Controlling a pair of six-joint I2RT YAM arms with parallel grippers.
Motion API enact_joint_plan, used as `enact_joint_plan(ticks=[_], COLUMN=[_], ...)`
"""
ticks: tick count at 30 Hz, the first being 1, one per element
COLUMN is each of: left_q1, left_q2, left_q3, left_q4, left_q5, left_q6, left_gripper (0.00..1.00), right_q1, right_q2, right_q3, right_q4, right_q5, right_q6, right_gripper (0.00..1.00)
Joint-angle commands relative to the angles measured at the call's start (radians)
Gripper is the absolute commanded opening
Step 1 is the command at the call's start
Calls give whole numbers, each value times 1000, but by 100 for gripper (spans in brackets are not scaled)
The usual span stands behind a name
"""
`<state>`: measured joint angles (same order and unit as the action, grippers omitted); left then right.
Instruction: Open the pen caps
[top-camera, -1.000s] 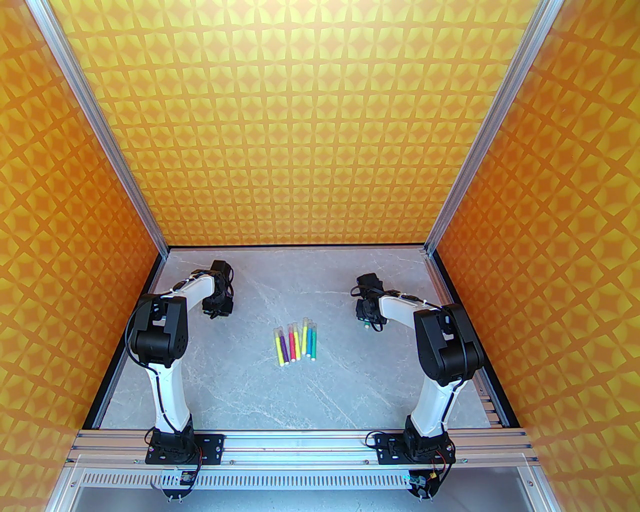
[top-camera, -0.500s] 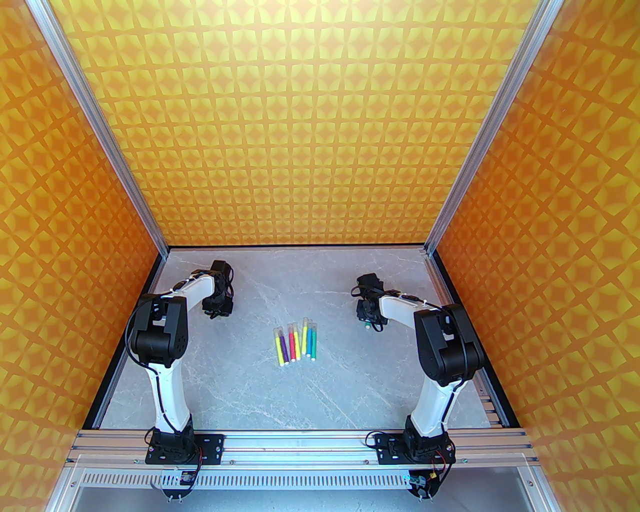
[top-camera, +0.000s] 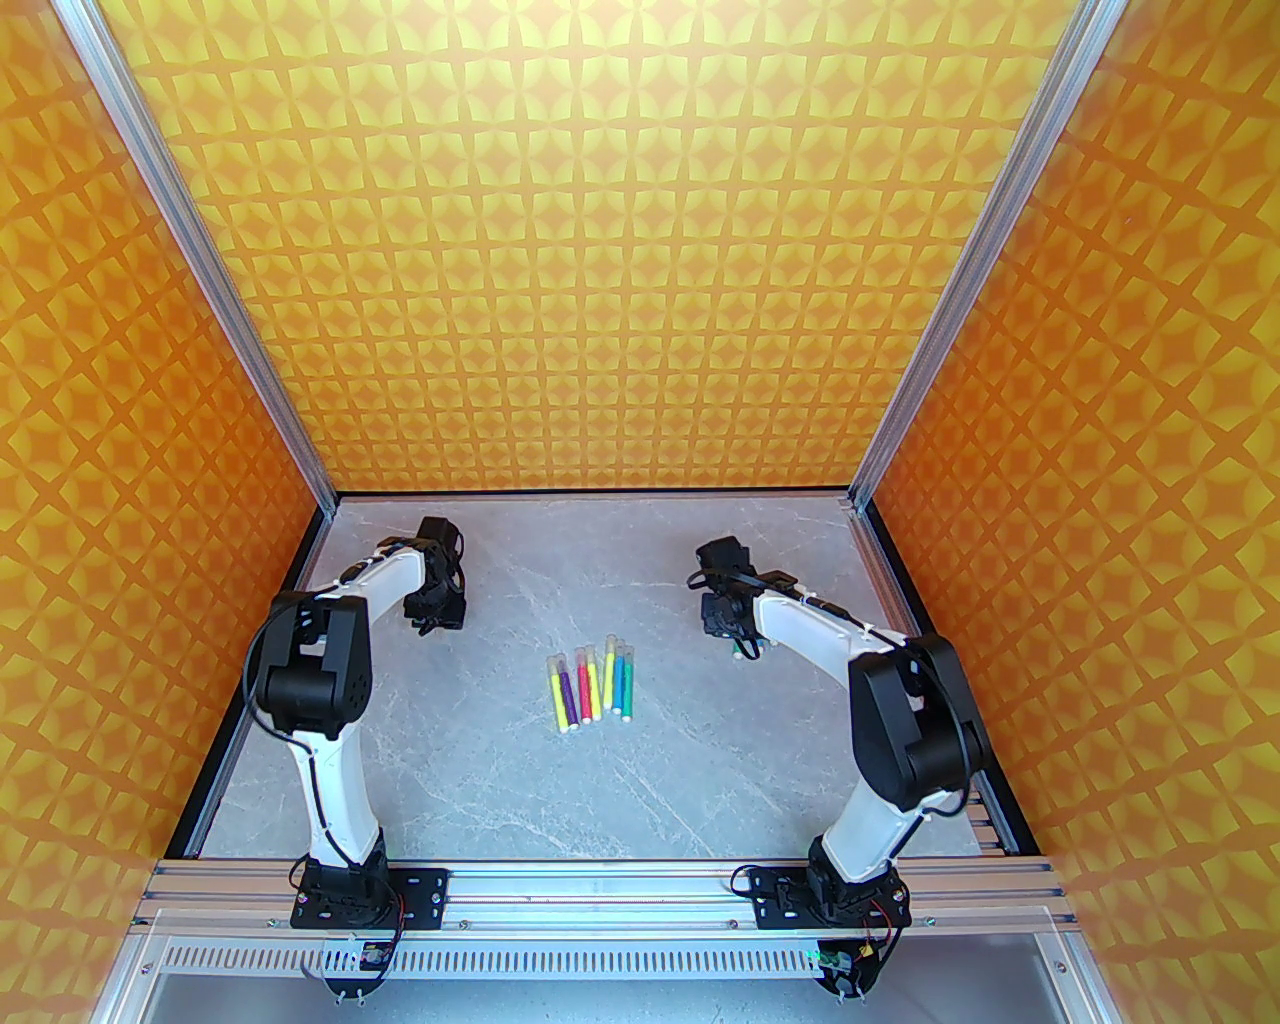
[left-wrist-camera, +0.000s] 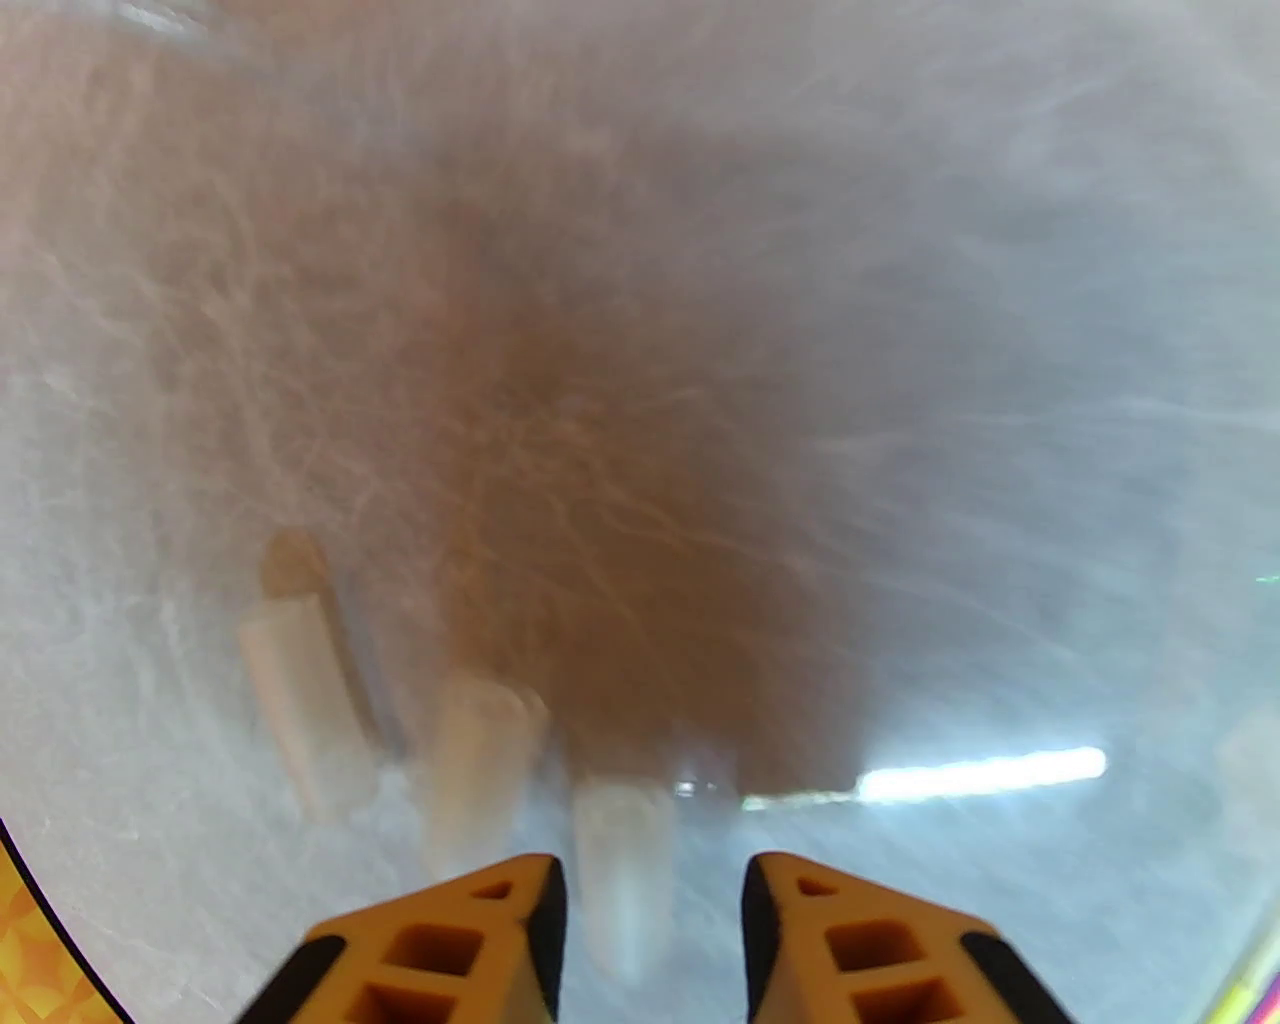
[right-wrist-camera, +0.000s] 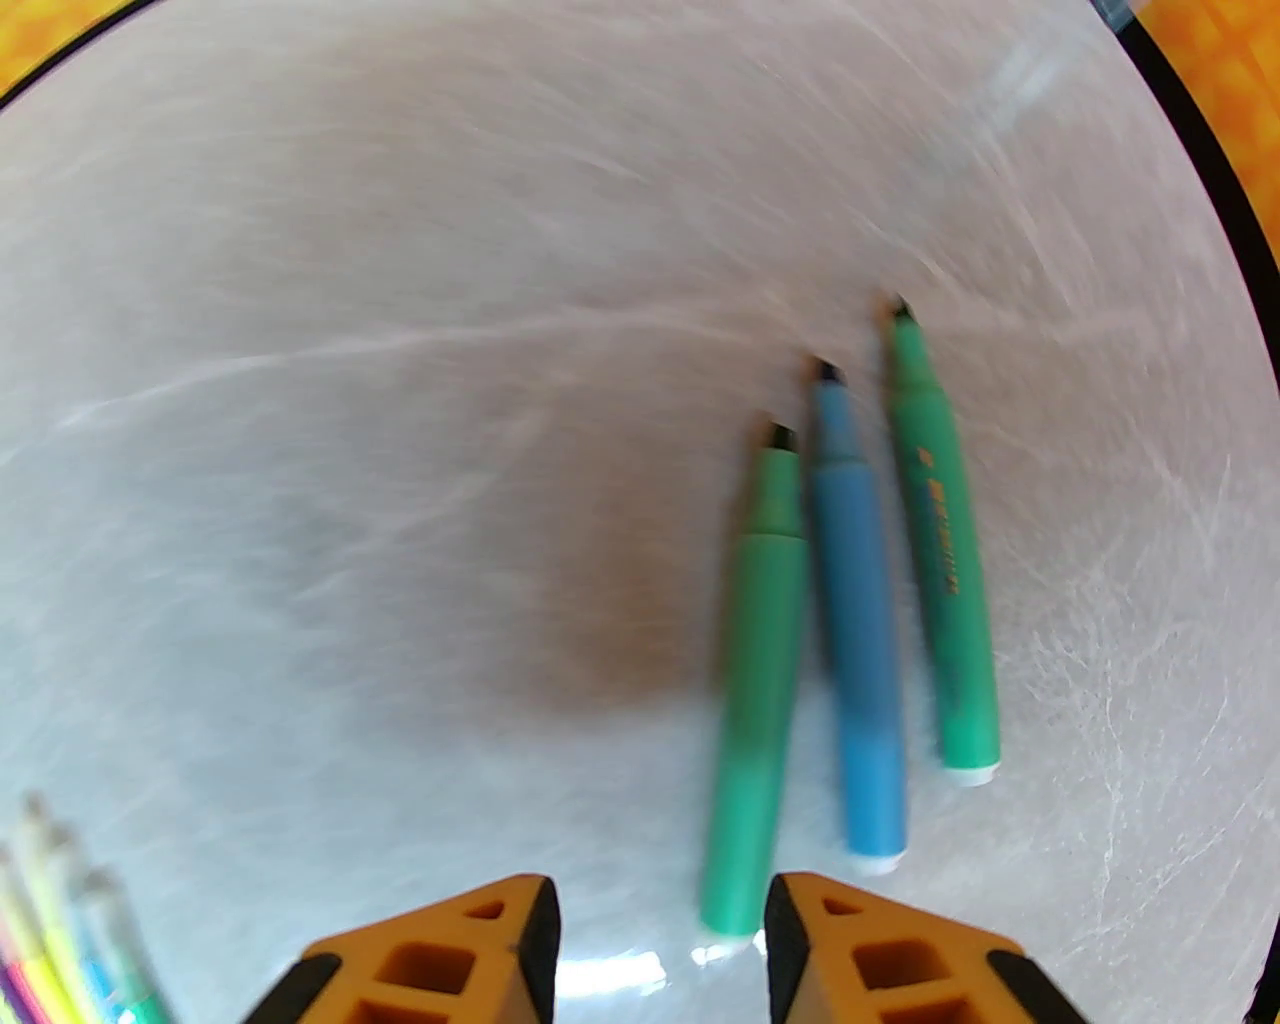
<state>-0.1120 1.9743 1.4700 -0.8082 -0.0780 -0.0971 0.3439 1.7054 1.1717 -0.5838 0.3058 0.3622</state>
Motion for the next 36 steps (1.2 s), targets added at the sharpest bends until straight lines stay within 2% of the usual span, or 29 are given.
enact_joint_plan(ticks=[1, 4, 6, 11, 14, 19, 28, 36], left_q1=[5, 3, 3, 3, 3, 3, 0, 0], left_q2=[-98, -140, -176, -294, -386, -516, -611, -649], left_q3=[-29, -59, -91, -208, -309, -463, -604, -644], left_q4=[39, 62, 93, 239, 355, 501, 613, 652], left_q5=[89, 124, 154, 354, 403, 406, 412, 413], left_q6=[-9, -6, -4, -32, -55, -55, -53, -32], left_gripper=[44, 49, 53, 62, 68, 77, 79, 79], right_q1=[33, 77, 118, 202, 249, 313, 361, 379], right_q2=[-50, -77, -87, -81, -75, -41, 18, 48], right_q3=[18, -1, -11, -29, -41, -54, -44, -40], right_q4=[-50, -47, -62, -87, -87, -74, -71, -67], right_q5=[-72, -138, -137, -152, -169, -199, -229, -266], right_q6=[-28, -15, 13, 59, 85, 125, 172, 202], right_gripper=[41, 42, 43, 43, 43, 43, 43, 42])
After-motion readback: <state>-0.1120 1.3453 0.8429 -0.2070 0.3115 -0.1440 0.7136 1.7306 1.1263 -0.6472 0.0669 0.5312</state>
